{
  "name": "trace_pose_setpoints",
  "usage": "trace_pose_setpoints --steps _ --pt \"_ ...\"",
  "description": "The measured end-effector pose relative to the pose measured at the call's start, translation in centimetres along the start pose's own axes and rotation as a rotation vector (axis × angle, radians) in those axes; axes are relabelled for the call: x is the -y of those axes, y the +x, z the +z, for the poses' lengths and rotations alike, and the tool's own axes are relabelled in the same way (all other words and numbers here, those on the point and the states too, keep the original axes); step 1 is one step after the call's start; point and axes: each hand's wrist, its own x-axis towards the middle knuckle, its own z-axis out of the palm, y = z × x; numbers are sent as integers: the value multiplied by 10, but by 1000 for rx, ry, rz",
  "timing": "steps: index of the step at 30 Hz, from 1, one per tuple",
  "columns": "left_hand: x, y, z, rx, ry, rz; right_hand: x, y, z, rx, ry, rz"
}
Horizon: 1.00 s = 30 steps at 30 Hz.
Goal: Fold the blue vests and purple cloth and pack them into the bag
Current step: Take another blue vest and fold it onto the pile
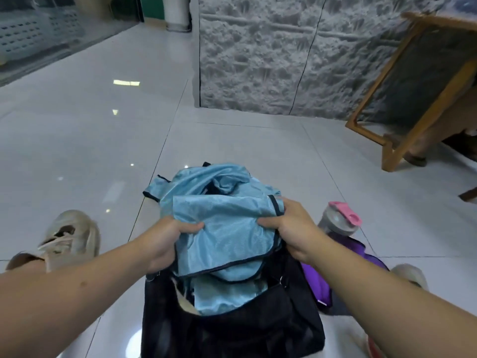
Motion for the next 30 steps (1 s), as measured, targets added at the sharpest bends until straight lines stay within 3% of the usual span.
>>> trace_pose_setpoints --steps 2,6,12,16,21,27,30 --pt "20 0 -7 12 67 -40 -19 -7 -1 40 -61 12" --pt "53 2 -15 4 201 -155 -58 -20 4 184 -419 48" --pt "85 16 -12 3 363 -291 -86 -11 11 257 -637 339" --pt "88 26 -10 -100 647 -140 -89 -2 24 143 -907 267" --pt "89 37 -12 -184 850 -28 -87 0 35 -28 -1001 126" --pt "86 39 -24 -59 1121 41 -79 1 36 85 -1406 135" --pt "79 39 -20 55 1343 84 -72 -4 35 269 -1552 162"
